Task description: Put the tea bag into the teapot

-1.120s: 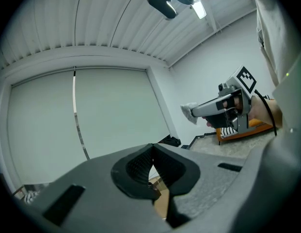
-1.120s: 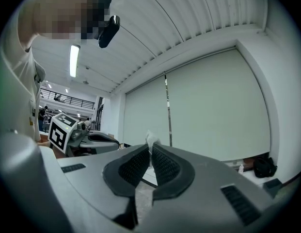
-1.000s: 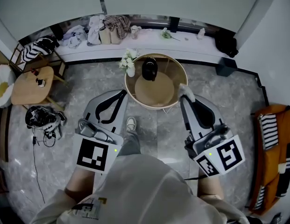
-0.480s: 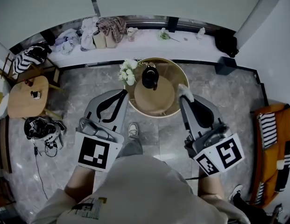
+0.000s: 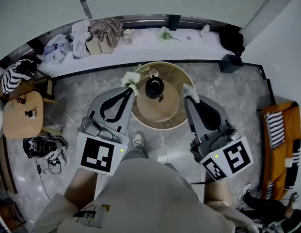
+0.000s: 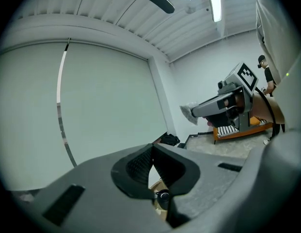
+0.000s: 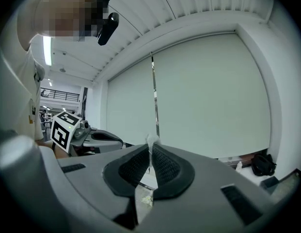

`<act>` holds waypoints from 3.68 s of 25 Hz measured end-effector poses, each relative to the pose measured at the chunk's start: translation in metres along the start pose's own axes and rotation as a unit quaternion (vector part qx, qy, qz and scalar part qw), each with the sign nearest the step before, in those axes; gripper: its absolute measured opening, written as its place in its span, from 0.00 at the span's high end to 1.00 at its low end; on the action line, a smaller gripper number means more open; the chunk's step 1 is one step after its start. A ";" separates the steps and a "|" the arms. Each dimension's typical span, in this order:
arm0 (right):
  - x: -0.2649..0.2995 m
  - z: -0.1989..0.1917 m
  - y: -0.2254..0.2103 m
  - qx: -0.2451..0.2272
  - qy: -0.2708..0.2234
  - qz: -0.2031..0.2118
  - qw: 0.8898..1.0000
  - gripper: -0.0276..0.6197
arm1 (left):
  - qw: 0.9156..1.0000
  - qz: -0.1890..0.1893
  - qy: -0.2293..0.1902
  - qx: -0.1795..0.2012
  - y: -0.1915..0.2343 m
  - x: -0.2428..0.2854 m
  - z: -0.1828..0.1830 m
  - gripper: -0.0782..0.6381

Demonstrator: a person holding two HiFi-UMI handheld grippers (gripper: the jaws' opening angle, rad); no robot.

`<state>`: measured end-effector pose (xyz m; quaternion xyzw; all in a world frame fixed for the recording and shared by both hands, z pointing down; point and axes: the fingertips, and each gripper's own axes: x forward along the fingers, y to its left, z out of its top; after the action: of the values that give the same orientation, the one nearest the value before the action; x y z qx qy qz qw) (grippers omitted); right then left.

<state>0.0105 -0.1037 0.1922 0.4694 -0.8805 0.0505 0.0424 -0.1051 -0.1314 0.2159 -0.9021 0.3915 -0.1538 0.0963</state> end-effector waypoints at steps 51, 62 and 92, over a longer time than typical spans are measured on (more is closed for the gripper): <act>0.174 -0.159 -0.158 -0.031 0.281 0.120 0.952 0.93 | 0.991 0.006 0.106 -0.076 0.029 0.193 -0.095 0.88; 0.216 -0.252 -0.166 -0.077 0.375 0.160 0.910 0.93 | 0.982 -0.010 0.161 -0.100 0.026 0.234 -0.169 0.88; 0.275 -0.504 -0.185 -0.036 0.558 0.193 0.807 0.93 | 0.942 -0.057 0.266 -0.194 0.005 0.302 -0.312 0.88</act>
<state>0.0255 -0.3672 0.7349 0.1793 -0.7788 0.2787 0.5325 -0.0231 -0.3739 0.5672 -0.8504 0.3728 -0.3144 -0.1976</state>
